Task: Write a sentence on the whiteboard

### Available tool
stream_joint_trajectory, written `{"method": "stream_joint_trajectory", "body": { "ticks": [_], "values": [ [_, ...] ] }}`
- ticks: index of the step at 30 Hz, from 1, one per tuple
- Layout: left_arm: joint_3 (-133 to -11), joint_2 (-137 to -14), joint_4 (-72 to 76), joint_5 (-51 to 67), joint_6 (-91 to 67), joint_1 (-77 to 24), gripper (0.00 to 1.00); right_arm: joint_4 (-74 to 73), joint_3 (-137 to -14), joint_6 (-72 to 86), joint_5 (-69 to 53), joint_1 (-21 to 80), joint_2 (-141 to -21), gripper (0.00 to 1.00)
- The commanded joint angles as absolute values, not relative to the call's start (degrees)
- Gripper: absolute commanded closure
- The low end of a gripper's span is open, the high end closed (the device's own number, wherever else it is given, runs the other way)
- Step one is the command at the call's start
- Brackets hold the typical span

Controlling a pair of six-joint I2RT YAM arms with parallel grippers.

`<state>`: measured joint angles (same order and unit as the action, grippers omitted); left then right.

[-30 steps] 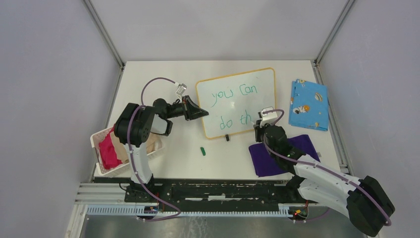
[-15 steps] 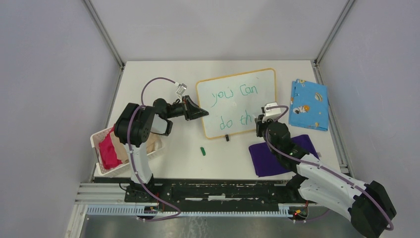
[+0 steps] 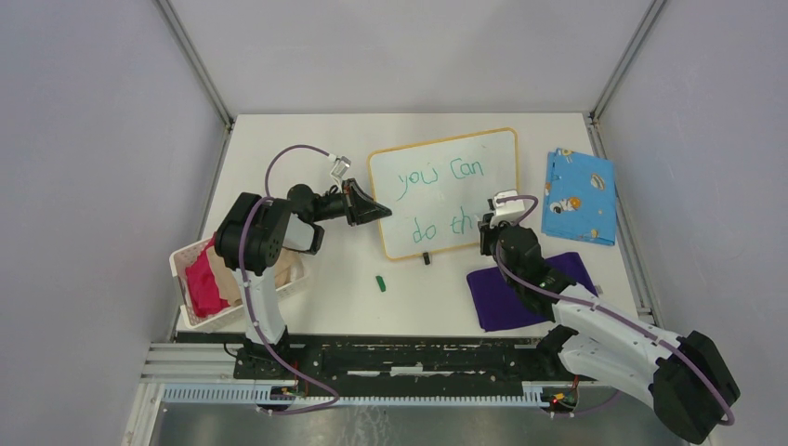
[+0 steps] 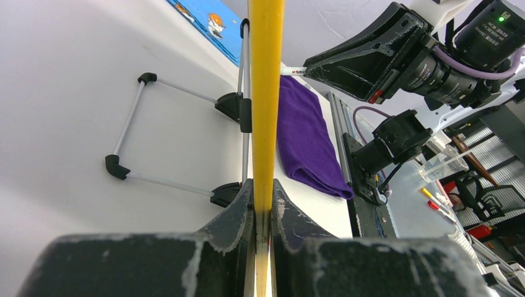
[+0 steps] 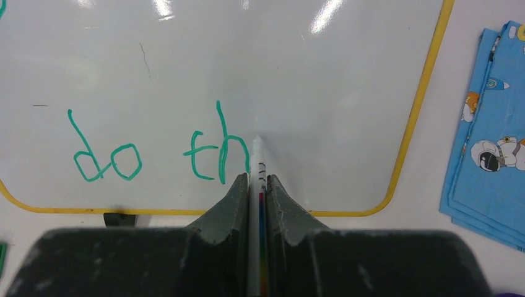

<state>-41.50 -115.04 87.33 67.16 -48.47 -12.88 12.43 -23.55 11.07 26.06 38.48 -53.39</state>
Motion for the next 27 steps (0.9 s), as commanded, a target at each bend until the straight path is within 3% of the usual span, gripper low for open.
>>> {"method": "stream_joint_trajectory", "body": {
  "ticks": [1, 27],
  "values": [
    [-42.2, -116.5, 88.5, 70.0, -48.8, -14.0, 0.98, 15.6, -23.8, 11.0, 27.2, 38.1, -53.8, 1.00],
    [-42.1, -116.4, 88.4, 69.9, -48.8, -14.0, 0.98, 13.5, -18.4, 13.2, 26.5, 38.0, -50.1, 1.00]
  ]
}}
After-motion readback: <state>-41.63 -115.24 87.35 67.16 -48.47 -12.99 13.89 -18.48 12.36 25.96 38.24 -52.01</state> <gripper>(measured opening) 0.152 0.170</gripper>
